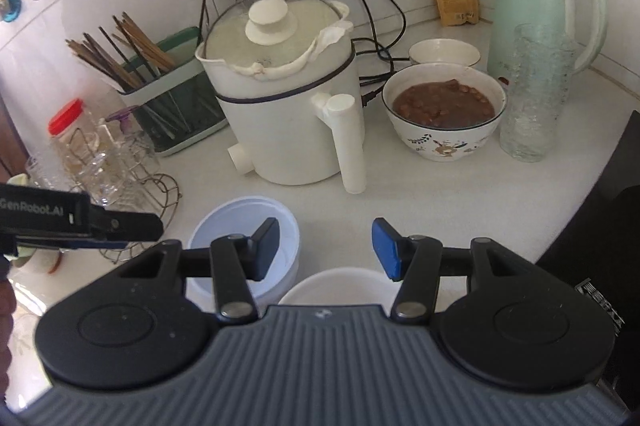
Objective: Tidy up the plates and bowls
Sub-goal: 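Close the left tool on the light blue bowl rim and lift it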
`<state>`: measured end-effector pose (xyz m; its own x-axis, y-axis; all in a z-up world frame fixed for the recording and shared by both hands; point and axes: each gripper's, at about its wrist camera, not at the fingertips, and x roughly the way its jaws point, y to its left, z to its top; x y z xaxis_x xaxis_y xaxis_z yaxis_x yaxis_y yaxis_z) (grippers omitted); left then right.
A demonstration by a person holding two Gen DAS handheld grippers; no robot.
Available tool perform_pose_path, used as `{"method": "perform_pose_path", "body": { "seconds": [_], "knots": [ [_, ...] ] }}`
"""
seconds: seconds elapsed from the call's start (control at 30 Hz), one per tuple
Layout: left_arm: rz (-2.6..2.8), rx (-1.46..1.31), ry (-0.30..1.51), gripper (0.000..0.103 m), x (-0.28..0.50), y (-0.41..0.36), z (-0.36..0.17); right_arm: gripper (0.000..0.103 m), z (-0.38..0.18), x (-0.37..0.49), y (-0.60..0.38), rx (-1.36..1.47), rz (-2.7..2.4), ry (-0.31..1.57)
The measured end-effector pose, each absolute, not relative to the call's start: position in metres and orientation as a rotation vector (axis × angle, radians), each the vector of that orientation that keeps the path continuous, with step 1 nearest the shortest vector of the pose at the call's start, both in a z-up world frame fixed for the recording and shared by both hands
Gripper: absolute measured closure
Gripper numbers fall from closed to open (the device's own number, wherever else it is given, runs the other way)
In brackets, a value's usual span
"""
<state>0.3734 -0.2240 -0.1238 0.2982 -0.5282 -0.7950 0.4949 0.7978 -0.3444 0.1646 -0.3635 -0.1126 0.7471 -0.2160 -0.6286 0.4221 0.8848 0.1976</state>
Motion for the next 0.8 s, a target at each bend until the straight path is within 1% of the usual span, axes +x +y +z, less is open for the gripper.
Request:
{"method": "perform_pose_path", "body": {
  "seconds": [0.17, 0.27, 0.37, 0.43, 0.47, 0.57, 0.63, 0.67, 0.73, 0.77, 0.8],
  "knots": [
    [-0.647, -0.029, 1.129, 0.041, 0.397, -0.229, -0.147, 0.049, -0.128, 0.193, -0.374, 0.386, -0.332, 0.683],
    [-0.643, -0.039, 1.169, 0.042, 0.408, -0.231, -0.161, 0.054, -0.138, 0.213, -0.376, 0.4, -0.302, 0.73],
    [-0.637, -0.048, 1.211, 0.042, 0.418, -0.233, -0.175, 0.056, -0.142, 0.232, -0.374, 0.382, -0.271, 0.766],
    [-0.64, -0.053, 1.239, 0.048, 0.423, -0.233, -0.182, 0.061, -0.148, 0.241, -0.375, 0.409, -0.263, 0.795],
    [-0.638, -0.068, 1.263, 0.049, 0.426, -0.231, -0.186, 0.064, -0.152, 0.245, -0.377, 0.434, -0.263, 0.81],
    [-0.642, -0.107, 1.314, 0.056, 0.435, -0.226, -0.194, 0.069, -0.162, 0.254, -0.375, 0.451, -0.276, 0.848],
    [-0.635, -0.102, 1.331, 0.064, 0.441, -0.225, -0.198, 0.074, -0.166, 0.257, -0.372, 0.436, -0.312, 0.862],
    [-0.635, -0.111, 1.34, 0.066, 0.444, -0.225, -0.199, 0.075, -0.167, 0.258, -0.371, 0.439, -0.319, 0.865],
    [-0.643, -0.115, 1.345, 0.075, 0.447, -0.226, -0.198, 0.08, -0.171, 0.259, -0.372, 0.464, -0.321, 0.865],
    [-0.655, -0.108, 1.344, 0.077, 0.447, -0.228, -0.198, 0.082, -0.172, 0.26, -0.373, 0.472, -0.325, 0.866],
    [-0.663, -0.1, 1.342, 0.082, 0.447, -0.23, -0.199, 0.082, -0.172, 0.262, -0.372, 0.475, -0.329, 0.87]
  ]
}}
